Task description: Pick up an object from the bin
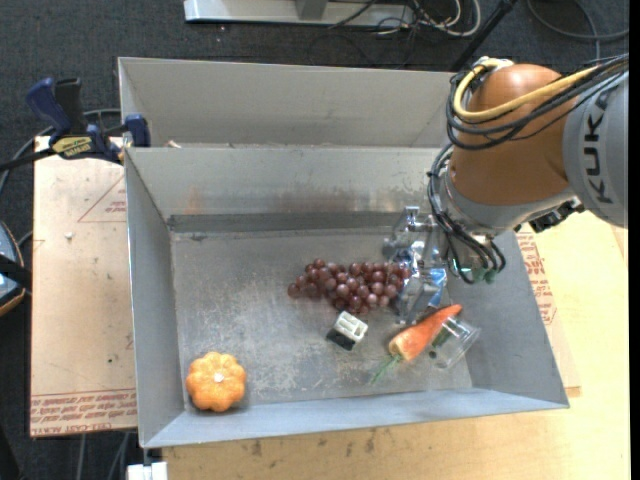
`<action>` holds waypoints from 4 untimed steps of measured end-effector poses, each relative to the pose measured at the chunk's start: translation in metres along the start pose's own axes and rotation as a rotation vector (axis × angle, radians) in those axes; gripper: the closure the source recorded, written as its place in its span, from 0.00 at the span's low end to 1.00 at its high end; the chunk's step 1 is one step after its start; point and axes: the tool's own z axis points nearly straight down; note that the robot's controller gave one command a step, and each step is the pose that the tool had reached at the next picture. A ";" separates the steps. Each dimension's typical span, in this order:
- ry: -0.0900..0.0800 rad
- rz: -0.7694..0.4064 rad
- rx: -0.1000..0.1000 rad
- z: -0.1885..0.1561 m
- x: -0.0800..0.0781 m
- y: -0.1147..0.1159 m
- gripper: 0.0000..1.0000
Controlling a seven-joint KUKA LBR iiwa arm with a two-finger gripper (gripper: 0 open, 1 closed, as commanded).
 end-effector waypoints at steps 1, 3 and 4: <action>-0.007 0.000 0.000 -0.004 -0.001 0.000 0.00; -0.013 -0.057 0.001 0.082 -0.044 -0.010 0.00; -0.013 -0.077 0.000 0.150 -0.061 -0.068 0.00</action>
Offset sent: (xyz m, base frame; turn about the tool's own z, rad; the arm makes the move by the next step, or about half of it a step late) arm 0.0837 -0.0313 -0.1567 -0.2022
